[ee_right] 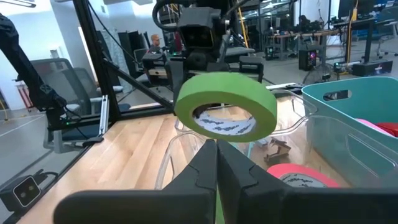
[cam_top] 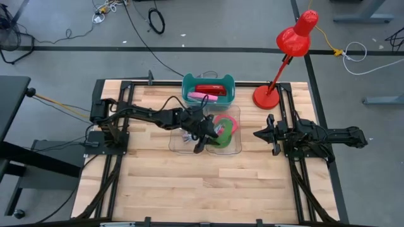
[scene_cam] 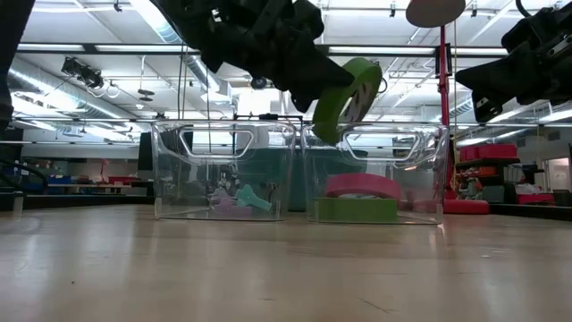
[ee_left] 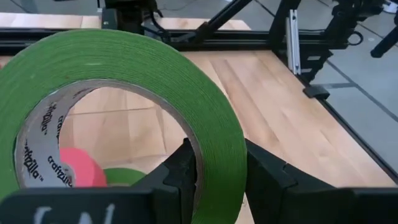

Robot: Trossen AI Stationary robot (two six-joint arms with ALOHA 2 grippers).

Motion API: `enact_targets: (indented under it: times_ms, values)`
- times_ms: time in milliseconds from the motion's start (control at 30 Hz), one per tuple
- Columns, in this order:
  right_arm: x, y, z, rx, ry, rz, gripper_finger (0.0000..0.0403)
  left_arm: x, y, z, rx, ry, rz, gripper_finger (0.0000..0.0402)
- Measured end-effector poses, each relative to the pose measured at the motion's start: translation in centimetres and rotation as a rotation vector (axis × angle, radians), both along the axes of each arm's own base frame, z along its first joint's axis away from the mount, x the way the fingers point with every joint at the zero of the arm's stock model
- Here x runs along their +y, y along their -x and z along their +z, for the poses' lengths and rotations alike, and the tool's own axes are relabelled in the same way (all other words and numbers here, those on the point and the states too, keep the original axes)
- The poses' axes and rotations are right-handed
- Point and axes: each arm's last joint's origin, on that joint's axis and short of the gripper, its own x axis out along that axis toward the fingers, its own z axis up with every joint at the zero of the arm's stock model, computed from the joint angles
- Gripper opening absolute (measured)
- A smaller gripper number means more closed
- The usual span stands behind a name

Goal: Pick and place Stapler, Stapler remover, tape
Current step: Put the green tape into the right transparent bin

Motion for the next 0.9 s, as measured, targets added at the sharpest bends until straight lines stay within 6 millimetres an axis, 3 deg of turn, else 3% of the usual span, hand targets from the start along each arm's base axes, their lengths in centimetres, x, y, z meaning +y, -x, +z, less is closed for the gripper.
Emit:
enact_targets:
  times_ms: [367,733,900]
  values:
    - [0.00,0.00,0.01,0.000,0.000,0.000,0.0006,0.02,-0.09,-0.03,-0.001,-0.032,0.064,0.0123]
    - [0.00,0.00,0.00,0.000,0.000,0.000,0.0006,0.02,-0.10,-0.04,0.000,-0.035,0.078,0.0266]
    - [0.00,0.00,0.00,0.000,0.000,0.000,0.0006,0.03,-0.10,-0.04,0.000,-0.035,0.079,0.0299]
